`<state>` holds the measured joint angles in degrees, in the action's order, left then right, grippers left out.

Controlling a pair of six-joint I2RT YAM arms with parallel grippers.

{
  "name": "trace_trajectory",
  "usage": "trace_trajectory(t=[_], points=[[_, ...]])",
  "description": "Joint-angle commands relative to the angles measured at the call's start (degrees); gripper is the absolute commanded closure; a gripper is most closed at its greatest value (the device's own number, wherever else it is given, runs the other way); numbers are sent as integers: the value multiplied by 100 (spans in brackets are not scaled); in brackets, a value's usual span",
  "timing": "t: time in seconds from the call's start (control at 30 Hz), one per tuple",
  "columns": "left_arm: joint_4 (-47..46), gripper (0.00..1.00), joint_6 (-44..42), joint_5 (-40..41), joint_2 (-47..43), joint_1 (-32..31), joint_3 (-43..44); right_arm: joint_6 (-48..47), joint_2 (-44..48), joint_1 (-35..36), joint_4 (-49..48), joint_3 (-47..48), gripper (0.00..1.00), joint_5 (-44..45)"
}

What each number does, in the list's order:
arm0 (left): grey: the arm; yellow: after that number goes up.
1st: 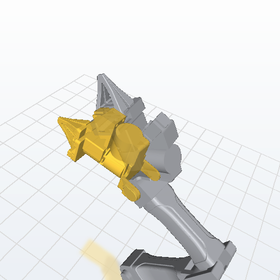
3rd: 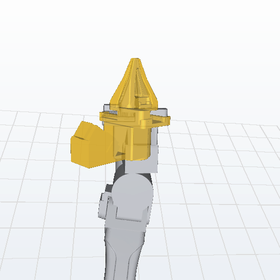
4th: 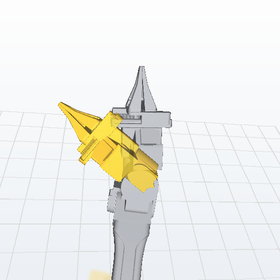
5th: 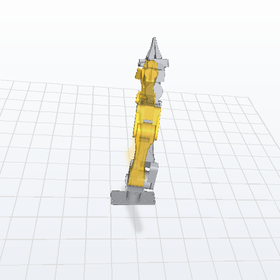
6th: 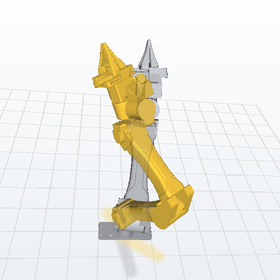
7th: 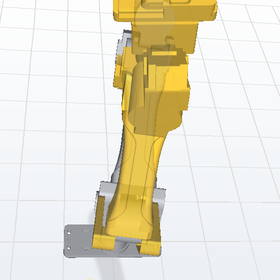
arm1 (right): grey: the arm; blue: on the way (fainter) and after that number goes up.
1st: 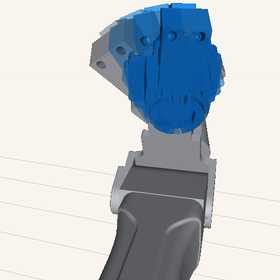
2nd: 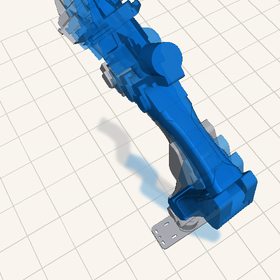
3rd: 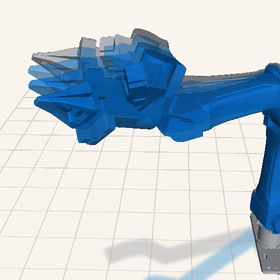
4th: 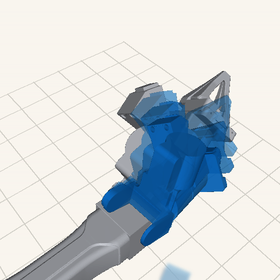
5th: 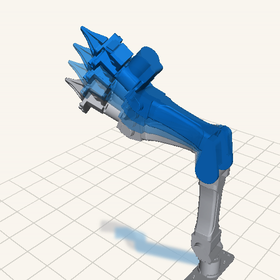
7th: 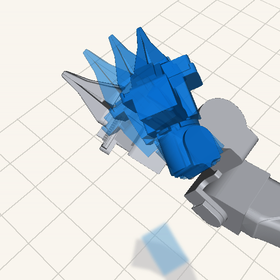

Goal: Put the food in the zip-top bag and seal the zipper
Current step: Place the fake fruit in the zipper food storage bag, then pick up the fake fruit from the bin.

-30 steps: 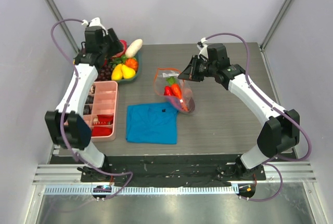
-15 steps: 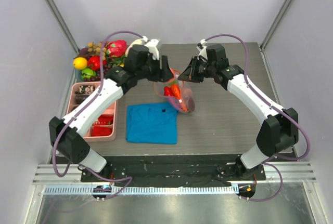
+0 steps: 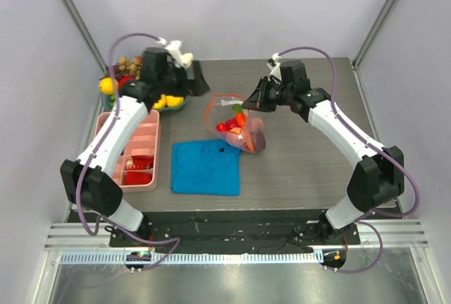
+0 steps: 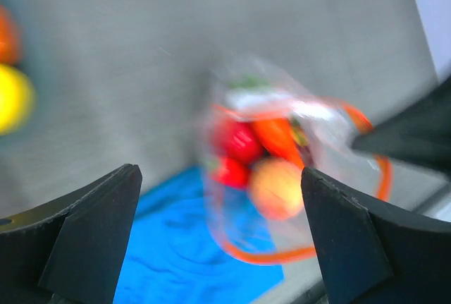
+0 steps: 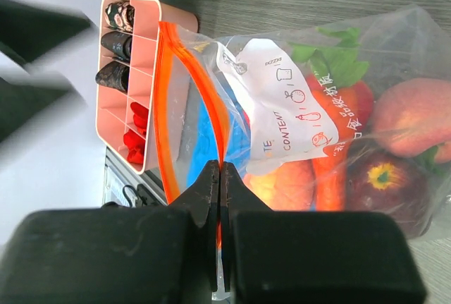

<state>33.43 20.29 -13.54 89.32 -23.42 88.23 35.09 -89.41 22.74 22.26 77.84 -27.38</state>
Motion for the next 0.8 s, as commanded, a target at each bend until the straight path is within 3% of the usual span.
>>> trace_trajectory(t=[0.0,0.17,0.37,0.77], points=[[-214,0,-157,-167,-82,1241,362,33,134,-16,-240,-6,99,-75],[-565,5,-298,141,164,2629,467,-28,187,-24,-240,-85,99,-49],[-759,5,-903,580,753,3719,897,-64,195,-24,-240,-103,99,-48],[-576,3,-1713,-26,2554,4574,2101,-29,108,-33,-240,-103,99,-57]])
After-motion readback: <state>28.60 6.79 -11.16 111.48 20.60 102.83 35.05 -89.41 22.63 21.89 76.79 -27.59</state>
